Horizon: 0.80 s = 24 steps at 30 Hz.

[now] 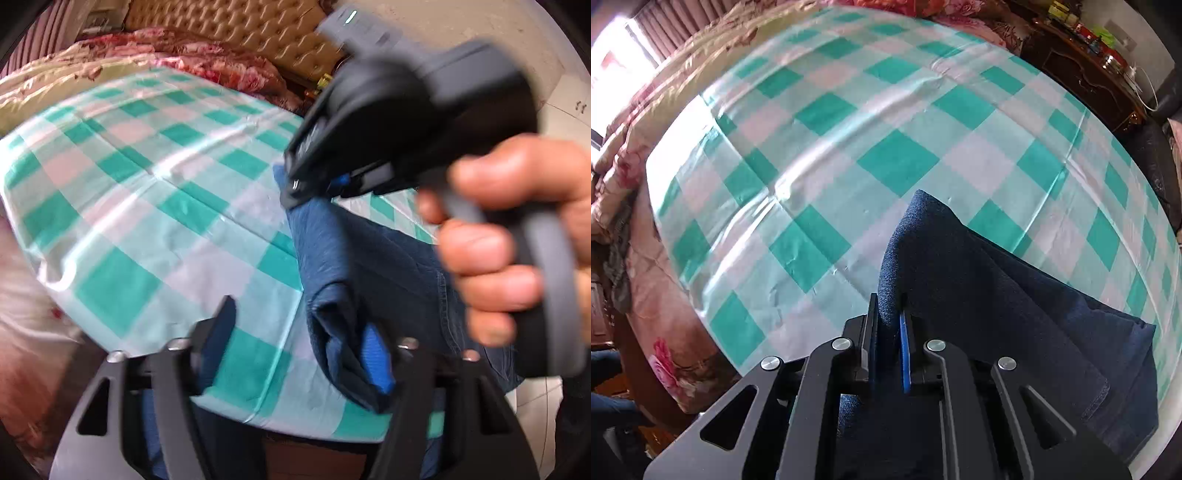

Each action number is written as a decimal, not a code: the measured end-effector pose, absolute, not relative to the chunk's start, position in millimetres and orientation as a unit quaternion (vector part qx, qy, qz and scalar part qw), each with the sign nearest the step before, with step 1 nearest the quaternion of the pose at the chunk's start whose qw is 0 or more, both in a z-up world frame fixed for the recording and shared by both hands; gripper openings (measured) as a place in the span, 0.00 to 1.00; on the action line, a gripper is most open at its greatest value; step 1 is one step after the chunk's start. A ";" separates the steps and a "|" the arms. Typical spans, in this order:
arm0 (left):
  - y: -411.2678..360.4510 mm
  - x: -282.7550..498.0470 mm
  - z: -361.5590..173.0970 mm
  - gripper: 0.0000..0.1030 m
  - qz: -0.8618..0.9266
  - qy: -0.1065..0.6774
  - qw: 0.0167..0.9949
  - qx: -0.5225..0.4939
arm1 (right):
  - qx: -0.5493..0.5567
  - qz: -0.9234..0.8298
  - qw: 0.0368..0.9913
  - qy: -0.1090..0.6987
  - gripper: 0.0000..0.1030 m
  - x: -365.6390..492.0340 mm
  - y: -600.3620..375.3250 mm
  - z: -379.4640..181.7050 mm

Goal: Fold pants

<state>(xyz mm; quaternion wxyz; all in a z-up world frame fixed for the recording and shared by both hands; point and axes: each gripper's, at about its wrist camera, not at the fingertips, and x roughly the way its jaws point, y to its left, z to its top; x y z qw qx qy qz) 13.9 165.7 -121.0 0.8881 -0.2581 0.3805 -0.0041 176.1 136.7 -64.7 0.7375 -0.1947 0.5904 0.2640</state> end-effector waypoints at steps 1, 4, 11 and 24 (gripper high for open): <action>159.4 18.3 -117.5 0.19 -0.005 0.379 0.891 -0.248 | -0.181 0.267 0.743 0.587 0.08 177.5 128.9 -56.9; 134.8 18.5 -87.3 0.13 -0.003 0.346 0.918 -0.196 | -0.131 0.277 0.766 0.565 0.08 183.4 93.8 -20.8; -24.1 4.2 25.2 0.12 -0.067 0.177 0.982 0.012 | 0.015 0.279 0.835 0.474 0.07 186.5 -90.7 106.5; -332.7 -10.1 -129.0 0.16 -0.207 0.219 0.900 0.315 | 0.175 0.150 0.798 0.556 0.19 179.9 -419.1 -81.9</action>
